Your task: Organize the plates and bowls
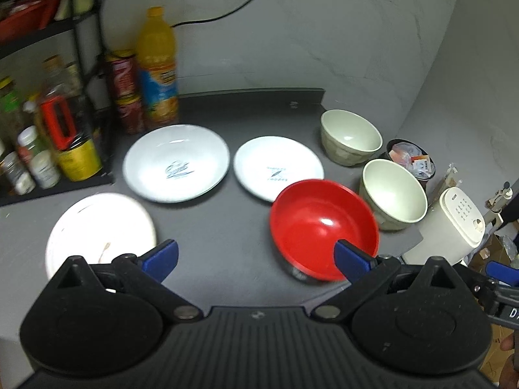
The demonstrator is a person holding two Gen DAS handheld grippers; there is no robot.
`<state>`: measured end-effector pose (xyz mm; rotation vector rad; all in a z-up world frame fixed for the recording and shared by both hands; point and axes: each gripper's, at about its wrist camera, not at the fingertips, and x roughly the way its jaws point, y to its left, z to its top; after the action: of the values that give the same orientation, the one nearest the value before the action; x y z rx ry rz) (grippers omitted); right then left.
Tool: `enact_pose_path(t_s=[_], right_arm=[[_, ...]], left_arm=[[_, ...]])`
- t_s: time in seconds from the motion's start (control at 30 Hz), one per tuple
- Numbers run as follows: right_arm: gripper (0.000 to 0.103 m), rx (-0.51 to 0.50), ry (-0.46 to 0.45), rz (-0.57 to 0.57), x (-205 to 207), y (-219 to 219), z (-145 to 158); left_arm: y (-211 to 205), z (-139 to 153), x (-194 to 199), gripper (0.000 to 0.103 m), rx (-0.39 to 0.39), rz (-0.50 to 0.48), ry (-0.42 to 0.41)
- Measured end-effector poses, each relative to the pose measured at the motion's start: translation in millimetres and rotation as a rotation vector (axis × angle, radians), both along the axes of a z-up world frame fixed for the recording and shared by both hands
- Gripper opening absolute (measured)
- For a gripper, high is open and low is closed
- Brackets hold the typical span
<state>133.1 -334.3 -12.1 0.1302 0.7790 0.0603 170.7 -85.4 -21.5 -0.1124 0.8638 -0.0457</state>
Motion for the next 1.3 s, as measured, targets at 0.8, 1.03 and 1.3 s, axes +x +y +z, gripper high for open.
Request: enact_pose_path(t_s=[0.8, 1.03, 1.3], right_arm=[[0.089, -0.004, 0.126, -0.227, 108, -62, -46], [0.076, 0.026, 0.169, -0.325, 128, -84, -66], [0.059, 0.058, 0.231, -0.386, 147, -97, -89]], left_arm=[[-81, -51, 175, 0.093, -0.031, -0.271, 0.127], [-115, -65, 216, 0.083, -0.054, -0.398, 0.158], [-155, -100, 246, 0.06, -0.076, -0.486, 0.241]])
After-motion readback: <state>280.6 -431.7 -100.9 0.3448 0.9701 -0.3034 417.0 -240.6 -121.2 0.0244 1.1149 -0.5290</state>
